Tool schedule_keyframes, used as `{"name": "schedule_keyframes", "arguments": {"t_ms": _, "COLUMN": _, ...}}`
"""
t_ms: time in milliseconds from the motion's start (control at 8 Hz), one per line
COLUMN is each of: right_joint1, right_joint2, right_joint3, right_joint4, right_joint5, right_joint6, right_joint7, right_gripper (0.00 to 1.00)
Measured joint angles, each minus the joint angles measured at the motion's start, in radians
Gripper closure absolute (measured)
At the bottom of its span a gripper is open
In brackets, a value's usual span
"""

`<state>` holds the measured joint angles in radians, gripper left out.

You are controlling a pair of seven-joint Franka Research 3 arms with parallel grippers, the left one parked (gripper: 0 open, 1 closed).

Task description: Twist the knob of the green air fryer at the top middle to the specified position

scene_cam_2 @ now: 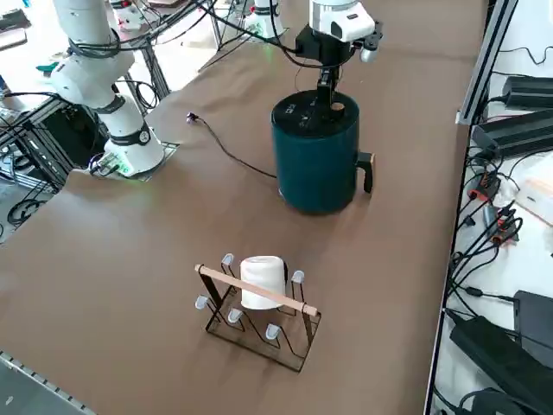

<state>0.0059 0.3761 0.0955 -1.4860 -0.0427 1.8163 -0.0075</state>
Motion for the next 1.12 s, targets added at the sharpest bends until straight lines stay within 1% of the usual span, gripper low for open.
{"name": "schedule_keyframes", "arguments": {"t_ms": 500, "right_joint1": 0.001, "right_joint2": 0.000, "right_joint3": 0.000, "right_joint4": -0.001, "right_joint5": -0.001, "right_joint6": 0.012, "right_joint7": -0.001, "right_gripper": 0.62}}
{"name": "schedule_keyframes", "arguments": {"t_ms": 625, "right_joint1": 0.001, "right_joint2": 0.000, "right_joint3": 0.000, "right_joint4": -0.001, "right_joint5": -0.001, "right_joint6": 0.015, "right_joint7": -0.002, "right_gripper": 0.59}}
{"name": "schedule_keyframes", "arguments": {"t_ms": 875, "right_joint1": 0.004, "right_joint2": 0.000, "right_joint3": 0.000, "right_joint4": -0.001, "right_joint5": -0.001, "right_joint6": 0.021, "right_joint7": -0.002, "right_gripper": 0.57}}
{"name": "schedule_keyframes", "arguments": {"t_ms": 1125, "right_joint1": 0.006, "right_joint2": 0.000, "right_joint3": 0.000, "right_joint4": -0.001, "right_joint5": -0.002, "right_joint6": 0.024, "right_joint7": -0.002, "right_gripper": 0.52}}
